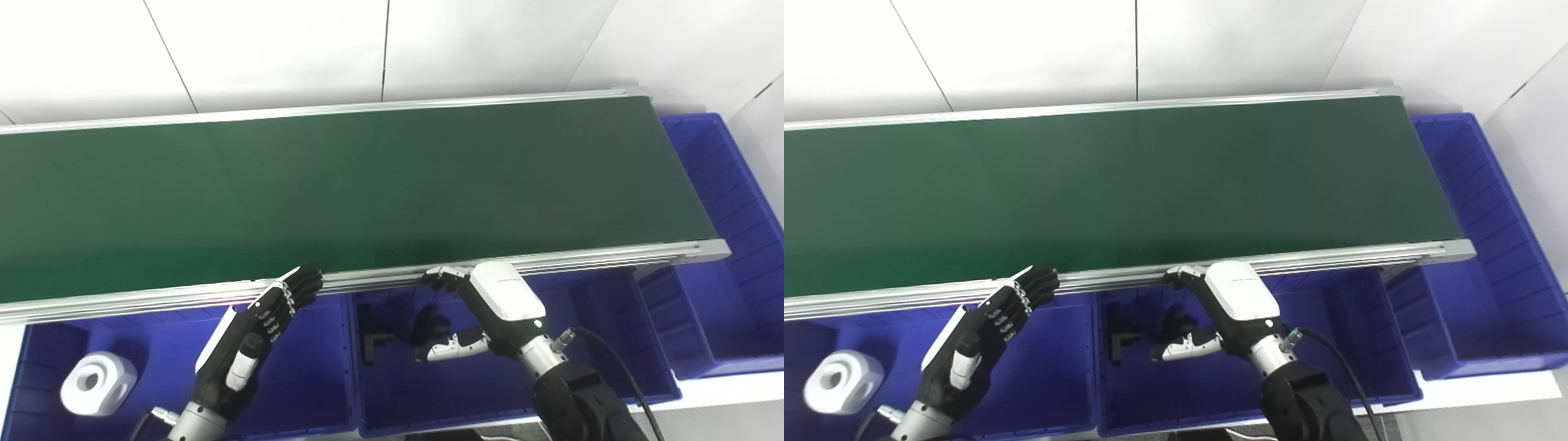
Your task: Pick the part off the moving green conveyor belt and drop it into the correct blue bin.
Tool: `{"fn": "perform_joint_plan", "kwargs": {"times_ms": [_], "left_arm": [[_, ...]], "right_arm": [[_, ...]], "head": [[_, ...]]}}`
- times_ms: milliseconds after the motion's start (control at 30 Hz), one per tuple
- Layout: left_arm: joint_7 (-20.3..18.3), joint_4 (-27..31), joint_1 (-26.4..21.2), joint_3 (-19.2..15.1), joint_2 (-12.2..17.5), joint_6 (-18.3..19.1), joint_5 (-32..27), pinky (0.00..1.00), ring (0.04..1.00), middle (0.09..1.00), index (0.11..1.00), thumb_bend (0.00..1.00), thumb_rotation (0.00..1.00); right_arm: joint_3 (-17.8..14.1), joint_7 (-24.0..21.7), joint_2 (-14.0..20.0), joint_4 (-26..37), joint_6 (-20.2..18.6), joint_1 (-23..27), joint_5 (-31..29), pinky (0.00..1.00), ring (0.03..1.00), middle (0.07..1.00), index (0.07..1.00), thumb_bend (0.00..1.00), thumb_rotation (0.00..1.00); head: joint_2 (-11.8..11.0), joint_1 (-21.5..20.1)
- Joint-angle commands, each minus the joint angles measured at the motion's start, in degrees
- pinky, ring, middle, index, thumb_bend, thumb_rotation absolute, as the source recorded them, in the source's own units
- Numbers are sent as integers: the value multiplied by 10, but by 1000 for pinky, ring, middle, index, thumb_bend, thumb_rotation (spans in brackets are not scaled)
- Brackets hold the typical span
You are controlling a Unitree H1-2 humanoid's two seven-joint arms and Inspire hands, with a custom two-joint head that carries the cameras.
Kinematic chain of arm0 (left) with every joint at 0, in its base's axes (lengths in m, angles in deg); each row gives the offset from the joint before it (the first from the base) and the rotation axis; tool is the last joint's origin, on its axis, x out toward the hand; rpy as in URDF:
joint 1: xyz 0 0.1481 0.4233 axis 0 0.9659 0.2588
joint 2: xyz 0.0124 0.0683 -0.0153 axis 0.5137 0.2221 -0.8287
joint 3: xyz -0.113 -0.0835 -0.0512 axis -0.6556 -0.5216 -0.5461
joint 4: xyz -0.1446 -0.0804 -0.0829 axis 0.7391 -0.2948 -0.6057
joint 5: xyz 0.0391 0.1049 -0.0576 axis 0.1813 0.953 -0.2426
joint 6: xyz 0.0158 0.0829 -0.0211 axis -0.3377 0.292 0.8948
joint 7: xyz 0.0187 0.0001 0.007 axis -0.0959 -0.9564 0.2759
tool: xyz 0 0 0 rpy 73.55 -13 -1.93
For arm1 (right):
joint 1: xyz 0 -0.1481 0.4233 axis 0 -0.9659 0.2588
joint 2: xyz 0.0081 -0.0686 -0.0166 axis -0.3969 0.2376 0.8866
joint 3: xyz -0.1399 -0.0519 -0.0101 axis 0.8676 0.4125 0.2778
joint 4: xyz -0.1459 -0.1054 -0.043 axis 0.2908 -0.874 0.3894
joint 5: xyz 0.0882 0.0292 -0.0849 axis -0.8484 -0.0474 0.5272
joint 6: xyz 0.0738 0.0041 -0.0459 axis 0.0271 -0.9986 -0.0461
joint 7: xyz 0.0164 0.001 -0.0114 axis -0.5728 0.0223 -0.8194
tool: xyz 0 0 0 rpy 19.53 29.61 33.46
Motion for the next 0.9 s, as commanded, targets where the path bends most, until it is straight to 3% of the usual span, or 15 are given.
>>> {"fn": "perform_joint_plan", "kwargs": {"times_ms": [0, 333, 500, 633, 867], "left_arm": [[-7, 17, 4, -2, 2, -10, -4, 907, 899, 896, 861, 860, 940], [-8, 17, 4, -2, 1, -10, -5, 904, 899, 900, 866, 849, 944], [-7, 14, 5, -2, -1, -9, -4, 900, 896, 895, 859, 849, 941], [-4, 8, 4, 0, -8, -11, 1, 891, 890, 889, 853, 827, 938], [-1, -5, 0, 3, -23, -15, 14, 883, 886, 885, 849, 808, 929]], "right_arm": [[-8, 3, 0, 23, -9, 4, 1, 711, 766, 794, 771, 892, 741], [-16, -2, 2, 33, 6, 1, -23, 685, 751, 781, 770, 901, 757], [-27, -4, 1, 60, 17, -10, -79, 586, 691, 745, 763, 892, 746], [-42, 11, -1, 91, 46, -26, -168, 516, 626, 695, 748, 883, 748], [-64, 1, 1, 135, 65, -52, -343, 524, 618, 693, 750, 858, 782]], "head": [[-1, 0], [-3, 6], [-11, 20], [-19, 45], [-33, 74]]}}
